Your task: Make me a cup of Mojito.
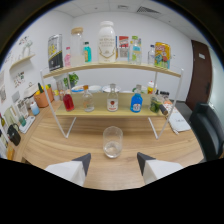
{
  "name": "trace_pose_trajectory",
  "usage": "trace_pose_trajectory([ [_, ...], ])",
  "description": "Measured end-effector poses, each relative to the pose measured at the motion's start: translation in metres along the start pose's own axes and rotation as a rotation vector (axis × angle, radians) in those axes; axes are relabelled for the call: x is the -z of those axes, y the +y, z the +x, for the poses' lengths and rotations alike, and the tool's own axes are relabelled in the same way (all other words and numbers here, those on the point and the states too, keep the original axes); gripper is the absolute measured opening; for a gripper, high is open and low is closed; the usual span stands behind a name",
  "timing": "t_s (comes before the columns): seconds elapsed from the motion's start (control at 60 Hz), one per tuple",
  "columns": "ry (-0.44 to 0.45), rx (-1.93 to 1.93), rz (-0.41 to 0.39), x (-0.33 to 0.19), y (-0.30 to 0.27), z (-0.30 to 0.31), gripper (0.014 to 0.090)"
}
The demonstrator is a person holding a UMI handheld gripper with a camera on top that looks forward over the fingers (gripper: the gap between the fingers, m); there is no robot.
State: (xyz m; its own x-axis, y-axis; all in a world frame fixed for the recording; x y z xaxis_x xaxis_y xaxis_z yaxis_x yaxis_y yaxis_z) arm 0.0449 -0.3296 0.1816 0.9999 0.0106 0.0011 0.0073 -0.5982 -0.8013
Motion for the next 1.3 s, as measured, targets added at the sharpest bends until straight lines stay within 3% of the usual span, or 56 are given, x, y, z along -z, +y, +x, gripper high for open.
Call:
trace_pose_trajectory([
  [0.333,0.01,-0.021,-0.041,0.014,0.025,0.003,0.0862],
  [0.6,0.029,0.028,-0.049,0.013,0.041,0.062,0.0861],
  [0.95,-0.011,0.062,0.052,-0.036,-0.048,0.136,0.0861],
  [1.117,-0.033,0.034,0.06,-0.074,-0.083,0.152,0.0857],
  [1.2,-0.04,0.019,0.061,-0.092,-0.095,0.159,0.0842],
  [1.3,-0.037,0.006,0.038,-0.112,-0.101,0.165,0.0767],
])
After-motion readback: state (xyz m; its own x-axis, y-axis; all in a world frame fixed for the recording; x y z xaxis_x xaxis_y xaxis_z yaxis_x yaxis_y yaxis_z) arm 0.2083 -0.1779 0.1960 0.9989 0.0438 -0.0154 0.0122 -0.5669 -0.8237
